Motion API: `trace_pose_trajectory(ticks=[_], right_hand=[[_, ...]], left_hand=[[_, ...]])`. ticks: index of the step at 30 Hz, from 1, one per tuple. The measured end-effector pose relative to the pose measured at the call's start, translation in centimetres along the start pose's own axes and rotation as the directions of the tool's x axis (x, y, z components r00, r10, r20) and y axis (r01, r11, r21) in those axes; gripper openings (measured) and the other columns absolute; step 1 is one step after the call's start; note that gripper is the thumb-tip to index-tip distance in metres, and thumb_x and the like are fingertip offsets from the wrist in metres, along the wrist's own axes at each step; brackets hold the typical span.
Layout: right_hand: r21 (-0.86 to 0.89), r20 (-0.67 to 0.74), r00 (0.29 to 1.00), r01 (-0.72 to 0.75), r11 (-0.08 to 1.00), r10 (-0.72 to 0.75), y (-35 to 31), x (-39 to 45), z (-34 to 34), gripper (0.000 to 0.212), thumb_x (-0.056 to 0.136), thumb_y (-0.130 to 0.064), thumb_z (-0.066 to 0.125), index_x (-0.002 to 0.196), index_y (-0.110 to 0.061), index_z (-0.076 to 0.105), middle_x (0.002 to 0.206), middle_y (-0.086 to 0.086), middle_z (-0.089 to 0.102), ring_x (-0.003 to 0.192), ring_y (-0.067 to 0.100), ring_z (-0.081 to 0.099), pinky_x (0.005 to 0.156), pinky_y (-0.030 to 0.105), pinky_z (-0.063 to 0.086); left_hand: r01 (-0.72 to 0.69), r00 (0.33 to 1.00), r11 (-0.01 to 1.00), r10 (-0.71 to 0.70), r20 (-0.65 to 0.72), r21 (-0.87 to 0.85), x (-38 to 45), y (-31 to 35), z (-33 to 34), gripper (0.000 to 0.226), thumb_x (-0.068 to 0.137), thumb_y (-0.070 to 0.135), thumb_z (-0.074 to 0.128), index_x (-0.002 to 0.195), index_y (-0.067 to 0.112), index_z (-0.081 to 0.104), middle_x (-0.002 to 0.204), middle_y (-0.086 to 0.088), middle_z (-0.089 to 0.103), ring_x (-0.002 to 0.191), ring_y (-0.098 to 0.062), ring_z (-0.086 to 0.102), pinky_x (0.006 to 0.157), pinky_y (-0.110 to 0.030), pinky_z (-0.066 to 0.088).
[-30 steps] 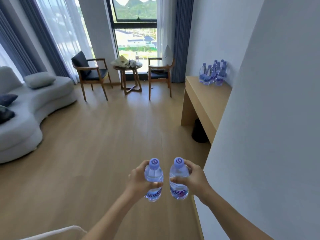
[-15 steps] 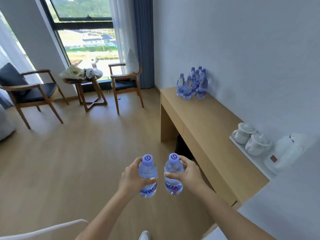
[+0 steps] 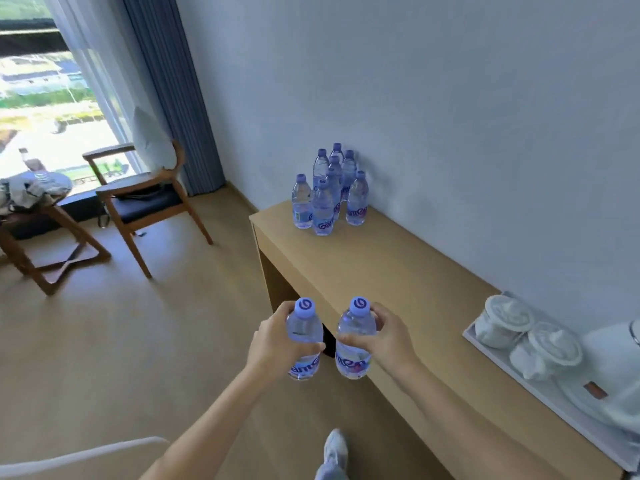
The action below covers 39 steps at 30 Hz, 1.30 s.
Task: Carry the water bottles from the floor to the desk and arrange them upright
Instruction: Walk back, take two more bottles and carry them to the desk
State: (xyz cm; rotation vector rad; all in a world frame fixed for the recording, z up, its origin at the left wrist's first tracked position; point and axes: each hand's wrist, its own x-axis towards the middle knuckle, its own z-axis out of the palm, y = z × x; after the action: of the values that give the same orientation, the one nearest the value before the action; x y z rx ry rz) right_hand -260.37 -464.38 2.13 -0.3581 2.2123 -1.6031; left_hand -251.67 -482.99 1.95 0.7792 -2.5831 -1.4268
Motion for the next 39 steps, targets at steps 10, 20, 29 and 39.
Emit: trace_pose_trajectory(ticks=[10,20,29,39], right_hand=[[0.095,-0.201,0.969,-0.130,0.987,0.147,-0.1,20.1,-3.1,0.038,0.052,-0.034,0.078,0.089,-0.028,0.067,0.083,-0.014,0.072,0.073,0.001,0.067,0.068,0.024,0.049],[0.077,-0.435,0.870,-0.221,0.972,0.232,0.9,34.5,-6.9,0.048,0.055,-0.031,0.091,0.090,-0.040,0.059,0.085,-0.023,0.066,0.077,-0.013,0.061,0.059,0.008,0.041],[0.074,-0.583,0.774,-0.254,0.964,0.248,1.3,43.1,-8.1,0.056,0.056,-0.032,0.092,0.098,-0.032,0.056,0.087,-0.018,0.066,0.085,0.011,0.065,0.078,0.033,0.052],[0.089,-0.607,0.743,-0.290,0.953,0.283,0.4,46.7,-7.8,0.057,0.063,-0.035,0.089,0.107,-0.025,0.053,0.096,-0.008,0.066,0.091,0.019,0.063,0.082,0.037,0.053]], left_hand=[[-0.040,0.989,0.997,0.048,0.138,-0.060,21.9,5.7,3.6,0.058,0.053,0.034,0.088,0.097,0.035,0.051,0.082,0.019,0.064,0.074,0.001,0.060,0.063,-0.023,0.048],[-0.069,0.968,0.997,0.075,0.241,-0.031,36.5,8.7,8.4,0.059,0.054,0.032,0.086,0.098,0.029,0.048,0.090,0.015,0.062,0.081,-0.004,0.061,0.065,-0.027,0.049],[-0.099,0.959,0.995,0.096,0.267,-0.002,43.8,10.7,11.5,0.056,0.060,0.021,0.081,0.097,0.025,0.038,0.079,0.010,0.059,0.072,-0.006,0.060,0.061,-0.030,0.052],[-0.063,0.978,0.998,0.065,0.197,-0.019,46.4,12.1,13.3,0.059,0.063,0.031,0.082,0.098,0.030,0.034,0.092,0.008,0.056,0.084,-0.015,0.059,0.065,-0.034,0.048]])
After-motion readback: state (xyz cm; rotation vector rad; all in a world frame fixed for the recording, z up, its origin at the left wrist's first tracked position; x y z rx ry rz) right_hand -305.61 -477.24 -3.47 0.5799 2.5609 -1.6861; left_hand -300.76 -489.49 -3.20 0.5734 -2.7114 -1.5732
